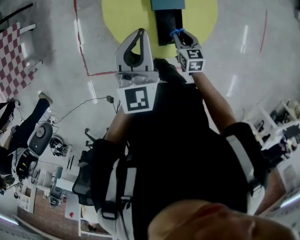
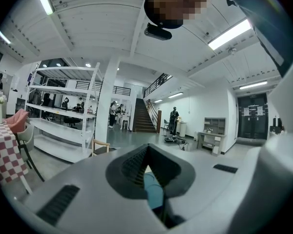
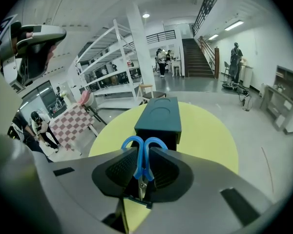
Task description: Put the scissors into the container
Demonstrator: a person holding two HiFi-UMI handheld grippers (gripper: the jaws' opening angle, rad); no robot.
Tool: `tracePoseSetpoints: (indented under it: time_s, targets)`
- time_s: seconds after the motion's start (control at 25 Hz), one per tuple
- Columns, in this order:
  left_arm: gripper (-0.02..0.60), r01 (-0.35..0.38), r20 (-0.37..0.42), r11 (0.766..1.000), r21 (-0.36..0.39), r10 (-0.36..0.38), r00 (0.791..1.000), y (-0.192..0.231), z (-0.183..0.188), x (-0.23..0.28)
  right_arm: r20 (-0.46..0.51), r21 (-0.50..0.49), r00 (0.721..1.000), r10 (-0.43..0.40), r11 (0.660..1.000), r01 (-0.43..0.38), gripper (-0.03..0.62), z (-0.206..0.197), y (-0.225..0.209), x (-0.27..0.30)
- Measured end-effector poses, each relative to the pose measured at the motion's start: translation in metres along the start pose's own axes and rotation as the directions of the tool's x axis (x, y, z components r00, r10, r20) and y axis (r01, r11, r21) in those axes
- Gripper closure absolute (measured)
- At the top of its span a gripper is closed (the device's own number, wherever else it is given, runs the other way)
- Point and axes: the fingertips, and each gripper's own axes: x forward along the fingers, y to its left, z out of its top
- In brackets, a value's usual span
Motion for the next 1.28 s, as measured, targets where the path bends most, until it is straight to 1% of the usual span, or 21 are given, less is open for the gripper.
tracePoseSetpoints:
  time_s: [0.2, 0.48, 0.72, 1.0, 1.28]
  targets:
    - [0.584, -0.005, -0.005, 1.0, -0.006, 0.005, 1.0, 0.013, -0.004, 0.006, -0.033, 0.004, 0.999, 0.008, 1.0, -0.008, 0.516, -0.004, 0.007, 0.017]
    - [0.586, -0.011, -0.014, 1.0, -0.012, 0.011, 1.0, 0.016, -0.004, 0.008, -0.088, 0.019, 0.996, 0.003, 1.0, -0.001, 0.516, -0.009, 0.003, 0.024]
    - [0.585, -0.01, -0.017, 1.0, -0.009, 0.01, 1.0, 0.022, -0.003, 0.011, -0.11, 0.021, 0.994, 0.002, 1.0, 0.0, 0.516, -0.008, 0.004, 0.032]
    - [0.585, -0.009, -0.011, 1.0, -0.012, 0.009, 1.0, 0.019, -0.001, 0.014, -0.15, 0.024, 0.989, 0.016, 1.0, -0.012, 0.516, -0.007, 0.002, 0.044]
    - [0.584, -0.002, -0.012, 1.0, -0.015, 0.002, 1.0, 0.007, 0.006, 0.015, -0.19, 0.03, 0.982, 0.003, 1.0, 0.003, 0.516, -0.004, -0.009, 0.051]
